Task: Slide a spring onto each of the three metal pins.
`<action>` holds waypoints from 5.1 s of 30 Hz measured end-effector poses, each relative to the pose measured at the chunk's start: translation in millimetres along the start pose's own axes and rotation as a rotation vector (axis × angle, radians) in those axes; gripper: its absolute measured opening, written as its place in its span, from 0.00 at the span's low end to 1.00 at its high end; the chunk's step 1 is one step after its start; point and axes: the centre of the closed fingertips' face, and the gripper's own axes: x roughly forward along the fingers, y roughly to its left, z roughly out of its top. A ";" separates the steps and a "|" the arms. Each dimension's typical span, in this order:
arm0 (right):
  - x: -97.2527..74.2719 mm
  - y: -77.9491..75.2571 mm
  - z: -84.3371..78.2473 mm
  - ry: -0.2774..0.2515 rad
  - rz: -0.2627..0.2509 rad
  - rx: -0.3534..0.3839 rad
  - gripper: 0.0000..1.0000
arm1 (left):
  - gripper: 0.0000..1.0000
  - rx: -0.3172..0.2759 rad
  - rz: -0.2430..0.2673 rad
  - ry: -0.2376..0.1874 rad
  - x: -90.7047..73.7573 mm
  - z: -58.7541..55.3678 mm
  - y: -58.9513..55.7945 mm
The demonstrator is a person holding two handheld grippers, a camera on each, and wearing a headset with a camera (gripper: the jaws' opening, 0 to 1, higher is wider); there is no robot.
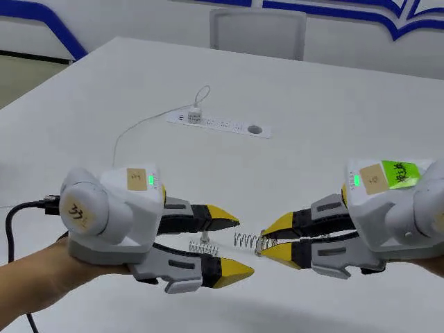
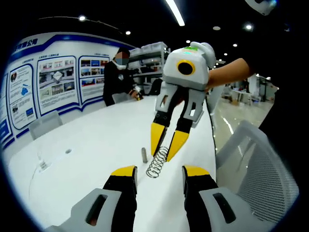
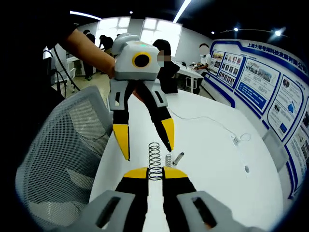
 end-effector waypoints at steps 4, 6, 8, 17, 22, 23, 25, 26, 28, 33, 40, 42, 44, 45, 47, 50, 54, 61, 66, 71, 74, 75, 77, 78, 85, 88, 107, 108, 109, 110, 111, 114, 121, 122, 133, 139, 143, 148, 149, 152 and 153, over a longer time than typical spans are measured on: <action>-0.2 1.9 -1.1 0.007 0.008 -0.011 0.10 | 0.33 0.006 -0.025 0.006 2.3 -1.6 -5.5; -0.4 3.4 -0.6 0.009 0.015 -0.017 0.10 | 0.31 0.008 -0.029 0.011 2.8 -3.0 -5.7; -0.4 4.6 -0.3 0.016 0.021 -0.030 0.10 | 0.29 0.004 -0.036 0.010 3.2 -2.5 -6.3; -3.4 8.6 -1.3 0.019 0.033 -0.042 0.10 | 0.14 -0.009 -0.060 0.025 8.7 -2.2 -7.6; -4.2 11.7 -4.2 0.015 0.047 -0.035 0.10 | 0.13 0.007 -0.073 0.064 13.1 -6.2 -11.6; -4.2 11.6 -4.5 0.013 0.047 -0.033 0.10 | 0.13 -0.008 -0.070 0.072 13.4 -6.5 -10.6; -4.5 10.7 -4.9 0.014 0.042 -0.038 0.10 | 0.12 -0.005 -0.066 0.073 13.7 -6.5 -9.9; -5.1 9.6 -4.2 0.013 0.041 -0.036 0.10 | 0.12 -0.003 -0.065 0.075 13.9 -6.6 -9.6; -6.0 8.6 -3.4 0.014 0.045 -0.046 0.11 | 0.11 0.038 -0.071 0.068 13.6 -4.9 -9.8; -5.3 6.3 -4.6 0.018 0.039 -0.060 0.12 | 0.10 0.053 -0.078 0.079 14.6 -5.6 -9.2; -4.4 7.2 -9.5 0.015 0.049 0.012 0.17 | 0.10 0.091 -0.107 0.096 17.5 -7.3 -17.2; -3.2 11.1 -12.9 0.013 0.072 0.032 0.17 | 0.10 0.095 -0.109 0.105 17.8 -10.0 -18.3; -2.2 12.9 -16.6 0.023 0.079 0.034 0.17 | 0.10 0.102 -0.110 0.113 17.3 -12.1 -19.5; -2.0 13.4 -17.3 0.025 0.083 0.041 0.17 | 0.10 0.103 -0.109 0.114 16.8 -12.2 -19.5; -1.9 13.8 -17.8 0.024 0.084 0.044 0.17 | 0.10 0.097 -0.109 0.110 15.4 -11.7 -19.5; -2.0 11.4 -20.6 0.031 0.074 0.041 0.16 | 0.10 0.090 -0.099 0.100 13.6 -9.3 -17.1; -4.1 8.9 -16.2 -0.010 0.072 0.084 0.13 | 0.10 0.088 -0.080 0.095 11.9 -7.6 -12.7; -7.4 10.8 -9.9 -0.056 0.075 0.116 0.11 | 0.10 0.093 -0.070 0.102 10.2 -8.6 -13.6; -13.7 9.9 0.2 -0.097 0.077 0.136 0.11 | 0.10 0.097 -0.070 0.107 10.8 -7.4 -13.8; -17.1 7.1 5.2 -0.115 0.076 0.147 0.11 | 0.10 0.105 -0.064 0.109 12.6 -4.6 -11.1; -19.2 6.1 14.6 -0.167 0.080 0.192 0.12 | 0.10 0.108 -0.060 0.110 12.8 -3.6 -9.8; -19.7 5.7 18.0 -0.186 0.082 0.208 0.12 | 0.10 0.108 -0.060 0.109 12.8 -3.4 -9.6; -19.9 4.3 20.3 -0.194 0.079 0.209 0.12 | 0.10 0.109 -0.053 0.105 13.2 -2.6 -8.5; -19.1 3.9 21.8 -0.197 0.074 0.206 0.12 | 0.10 0.121 -0.041 0.105 13.3 -2.2 -6.5; -15.7 0.0 32.3 -0.234 0.074 0.231 0.11 | 0.10 0.114 -0.031 0.095 13.8 -0.7 -4.9; -14.1 -0.6 37.7 -0.243 0.073 0.228 0.11 | 0.10 0.107 -0.027 0.090 13.7 -0.1 -3.5; -9.5 -13.9 58.2 -0.260 0.052 0.289 0.11 | 0.12 -0.040 0.010 0.008 -1.4 8.8 8.5; -9.1 -17.0 57.9 -0.253 0.043 0.283 0.11 | 0.13 -0.038 0.019 0.015 -3.2 7.1 11.0; -9.2 -19.0 58.3 -0.252 0.040 0.282 0.11 | 0.13 -0.037 0.026 0.018 -4.6 6.0 12.6; -9.5 -20.8 58.8 -0.253 0.039 0.282 0.11 | 0.16 -0.038 0.032 0.021 -6.0 4.7 14.3; -10.2 -24.5 59.9 -0.256 0.033 0.285 0.11 | 0.19 -0.047 0.033 0.034 -7.9 1.0 16.1; -12.7 -33.5 60.8 -0.252 0.011 0.273 0.11 | 0.26 -0.054 0.038 0.058 -14.2 -6.6 19.7; -18.2 -59.3 46.7 -0.219 -0.049 0.290 0.11 | 0.37 -0.080 0.087 0.049 -34.3 -9.8 33.3; -18.2 -62.1 43.9 -0.213 -0.057 0.297 0.11 | 0.38 -0.082 0.091 0.048 -36.9 -9.7 34.7; 0.0 -80.3 9.4 -0.124 -0.091 0.327 0.11 | 0.61 -0.098 0.191 -0.006 -63.4 -5.1 59.3; 9.8 -82.6 -14.3 -0.062 -0.088 0.343 0.11 | 0.66 -0.122 0.213 -0.017 -71.0 -8.9 65.6; 16.2 -81.6 -25.8 -0.042 -0.081 0.356 0.11 | 0.67 -0.136 0.224 -0.014 -73.9 -12.9 69.3; 21.7 -83.5 -34.6 -0.032 -0.082 0.375 0.11 | 0.67 -0.149 0.234 -0.005 -75.9 -19.5 72.2; 22.8 -83.8 -36.3 -0.028 -0.082 0.382 0.11 | 0.67 -0.153 0.235 -0.007 -76.1 -20.1 72.4; 26.8 -83.3 -43.2 -0.008 -0.079 0.389 0.11 | 0.67 -0.162 0.234 -0.005 -75.2 -22.7 72.4; 28.3 -83.6 -46.7 0.006 -0.083 0.387 0.11 | 0.67 -0.162 0.233 -0.001 -75.0 -23.9 72.2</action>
